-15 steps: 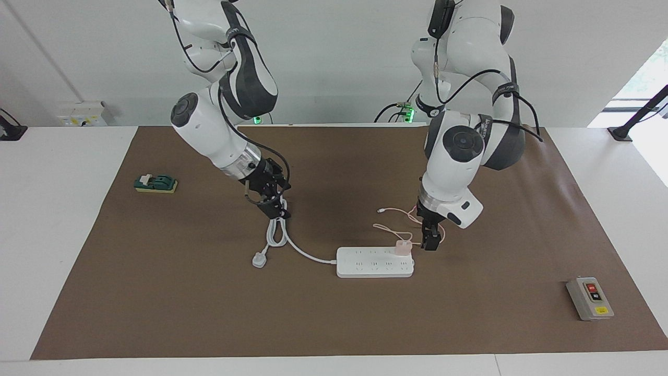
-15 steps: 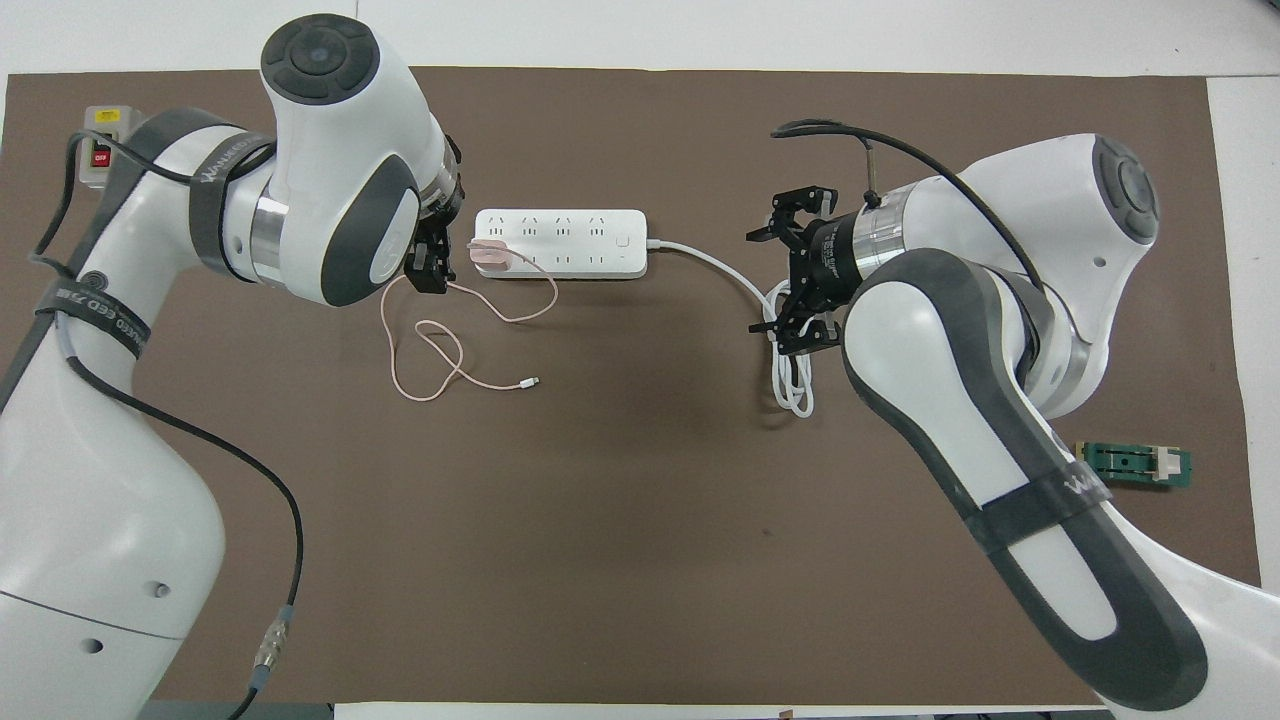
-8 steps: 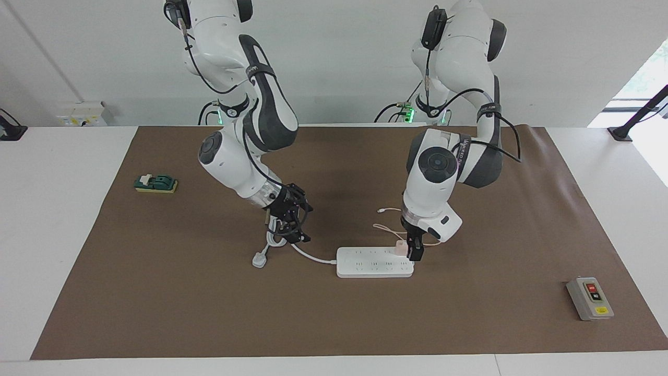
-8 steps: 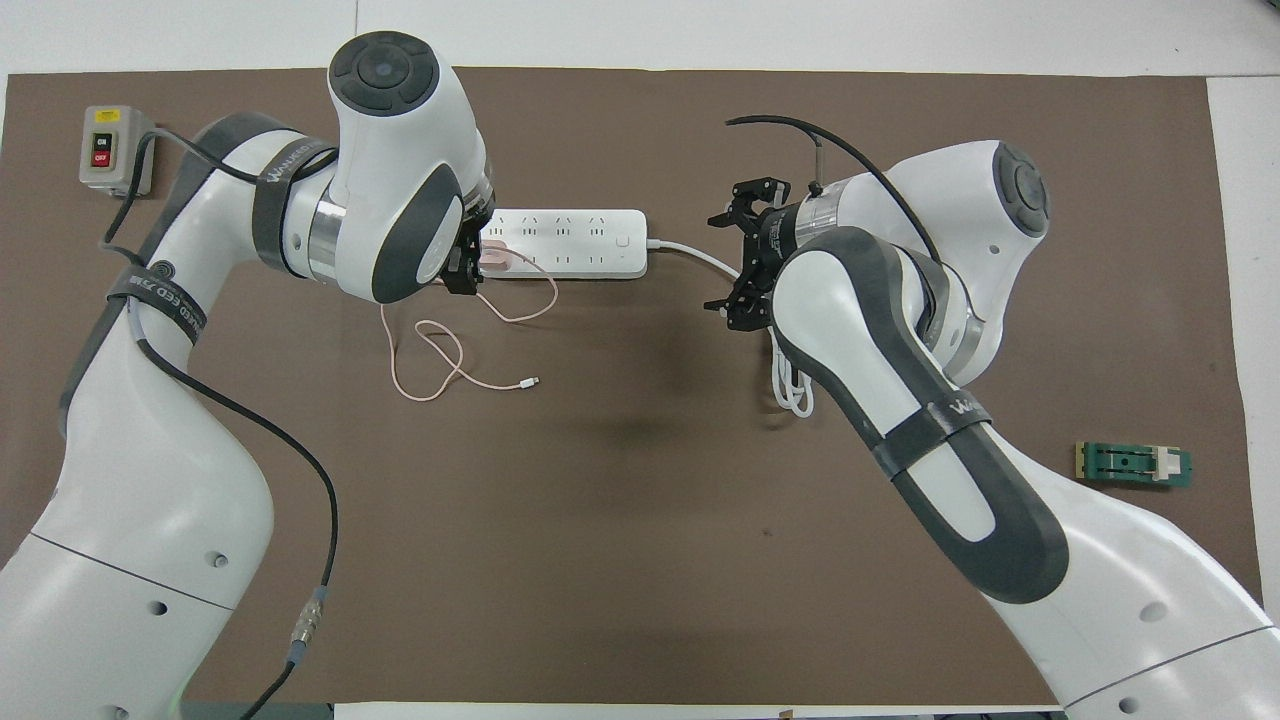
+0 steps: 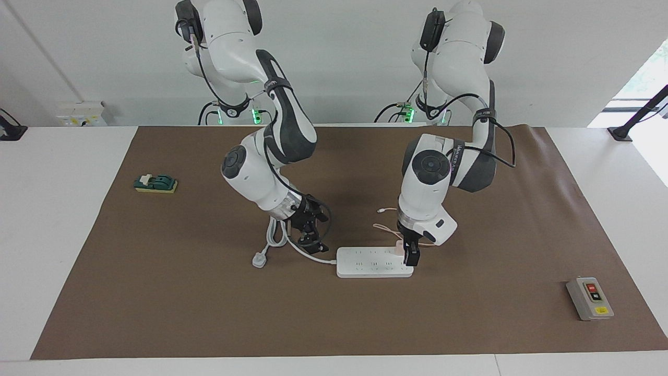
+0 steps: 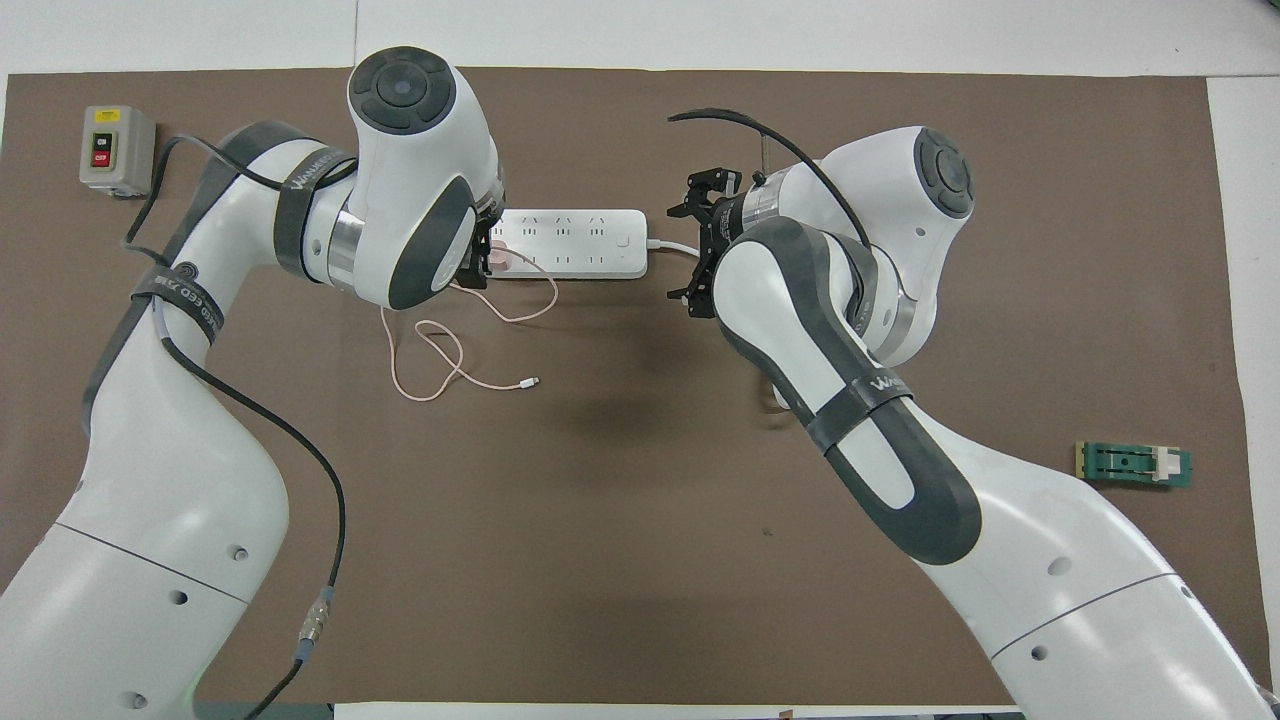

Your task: Unplug charger and place it aside

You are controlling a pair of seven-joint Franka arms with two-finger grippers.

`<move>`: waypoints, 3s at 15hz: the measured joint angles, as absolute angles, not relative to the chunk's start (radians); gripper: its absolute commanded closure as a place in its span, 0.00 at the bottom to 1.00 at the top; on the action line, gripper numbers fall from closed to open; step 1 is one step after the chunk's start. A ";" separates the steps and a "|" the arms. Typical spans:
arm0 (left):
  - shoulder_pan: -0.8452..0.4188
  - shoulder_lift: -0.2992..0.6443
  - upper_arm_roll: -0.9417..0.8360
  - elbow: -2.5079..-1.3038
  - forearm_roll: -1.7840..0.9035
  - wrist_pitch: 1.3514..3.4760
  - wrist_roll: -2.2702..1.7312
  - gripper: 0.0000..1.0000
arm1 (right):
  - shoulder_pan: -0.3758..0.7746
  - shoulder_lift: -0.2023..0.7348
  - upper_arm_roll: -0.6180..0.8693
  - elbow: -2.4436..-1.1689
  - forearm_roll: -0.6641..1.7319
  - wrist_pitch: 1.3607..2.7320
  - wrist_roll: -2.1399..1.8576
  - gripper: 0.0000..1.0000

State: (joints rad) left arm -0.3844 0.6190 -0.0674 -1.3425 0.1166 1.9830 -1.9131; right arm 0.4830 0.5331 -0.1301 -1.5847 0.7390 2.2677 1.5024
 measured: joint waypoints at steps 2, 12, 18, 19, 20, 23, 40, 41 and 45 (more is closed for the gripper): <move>-0.385 0.619 -0.067 -1.359 0.123 2.000 -1.925 0.00 | 0.491 0.558 -0.130 -1.561 0.739 2.272 1.502 0.00; -0.385 0.615 -0.066 -1.395 0.126 2.008 -1.936 0.00 | 0.488 0.757 -0.141 -1.305 0.732 2.181 1.502 0.00; -0.385 0.615 -0.066 -1.396 0.126 2.009 -1.936 0.00 | 0.492 0.780 -0.139 -1.282 0.653 2.171 1.498 0.00; -0.385 0.615 -0.066 -1.396 0.126 2.009 -1.936 0.00 | 0.492 0.784 -0.138 -1.282 0.640 2.171 1.498 0.00; -0.385 0.615 -0.066 -1.396 0.126 2.009 -1.936 0.00 | 0.494 0.789 -0.137 -1.281 0.636 2.171 1.497 0.00; -0.385 0.615 -0.066 -1.399 0.126 2.009 -1.936 0.15 | 0.498 0.799 -0.136 -1.279 0.634 2.172 1.495 0.00; -0.388 0.614 -0.068 -1.406 0.127 2.008 -1.935 0.86 | 0.513 0.828 -0.136 -1.254 0.634 2.222 1.494 0.00; -0.388 0.614 -0.068 -1.406 0.127 2.008 -1.935 0.86 | 0.512 0.836 -0.137 -1.243 0.634 2.222 1.494 0.00; -0.388 0.614 -0.068 -1.406 0.127 2.008 -1.935 0.86 | 0.505 0.862 -0.137 -1.200 0.635 2.207 1.494 0.00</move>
